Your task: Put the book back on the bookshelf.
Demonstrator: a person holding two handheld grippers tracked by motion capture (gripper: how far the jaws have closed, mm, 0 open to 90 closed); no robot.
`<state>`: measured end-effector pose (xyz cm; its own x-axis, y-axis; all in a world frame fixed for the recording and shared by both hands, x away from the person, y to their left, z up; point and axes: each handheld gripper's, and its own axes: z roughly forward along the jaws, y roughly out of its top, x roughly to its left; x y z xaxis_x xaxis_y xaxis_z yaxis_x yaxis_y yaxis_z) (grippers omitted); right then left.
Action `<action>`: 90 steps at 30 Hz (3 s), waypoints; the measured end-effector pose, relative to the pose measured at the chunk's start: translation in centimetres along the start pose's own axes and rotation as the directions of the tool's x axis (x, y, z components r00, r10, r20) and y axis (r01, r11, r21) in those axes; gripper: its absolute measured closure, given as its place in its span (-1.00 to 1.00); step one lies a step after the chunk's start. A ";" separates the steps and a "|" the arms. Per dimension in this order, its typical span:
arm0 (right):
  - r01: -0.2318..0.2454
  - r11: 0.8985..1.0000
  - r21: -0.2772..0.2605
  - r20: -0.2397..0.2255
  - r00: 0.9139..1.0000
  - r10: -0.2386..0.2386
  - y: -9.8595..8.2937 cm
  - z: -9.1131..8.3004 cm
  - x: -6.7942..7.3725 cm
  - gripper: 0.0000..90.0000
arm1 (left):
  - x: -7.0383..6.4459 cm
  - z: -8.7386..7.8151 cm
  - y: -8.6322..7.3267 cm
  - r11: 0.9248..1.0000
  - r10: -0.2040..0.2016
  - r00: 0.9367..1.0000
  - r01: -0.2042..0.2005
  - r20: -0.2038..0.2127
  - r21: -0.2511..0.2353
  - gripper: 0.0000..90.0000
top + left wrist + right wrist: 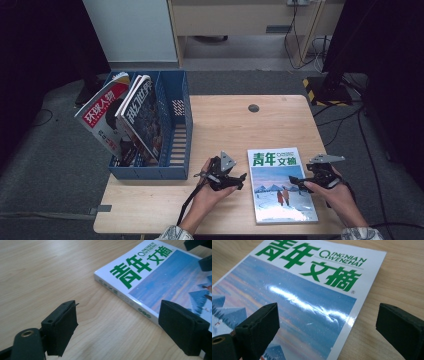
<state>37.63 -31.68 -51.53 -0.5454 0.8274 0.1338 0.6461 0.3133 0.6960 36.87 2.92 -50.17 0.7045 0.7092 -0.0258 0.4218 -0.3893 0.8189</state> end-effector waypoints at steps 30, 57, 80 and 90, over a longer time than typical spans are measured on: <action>-0.073 0.997 0.023 -0.009 0.997 0.073 -0.2 2.1 1.6 -0.95 | -2.9 2.9 -1.6 0.998 -0.019 0.998 0.016 0.059 0.059 -0.66; -0.015 1.000 0.017 -0.067 0.998 0.017 1.8 4.2 2.0 -0.94 | 0.3 2.1 -2.1 0.997 -0.043 0.998 0.041 0.038 0.066 -0.67; -0.007 0.999 -0.045 -0.123 0.992 0.002 2.5 3.3 1.4 -0.49 | 0.1 2.2 -2.1 0.998 -0.038 0.999 0.037 0.023 0.053 -0.67; 0.050 0.999 -0.020 -0.136 0.989 -0.052 3.2 3.0 2.7 -0.51 | 0.0 2.2 -2.2 0.998 -0.038 0.999 0.037 0.021 0.052 -0.67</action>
<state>39.80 -27.06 -51.09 -0.6461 0.7386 0.1922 0.6074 0.3451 0.7156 37.24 2.51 -53.20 0.7001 0.7108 -0.0690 0.4762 -0.3927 0.7868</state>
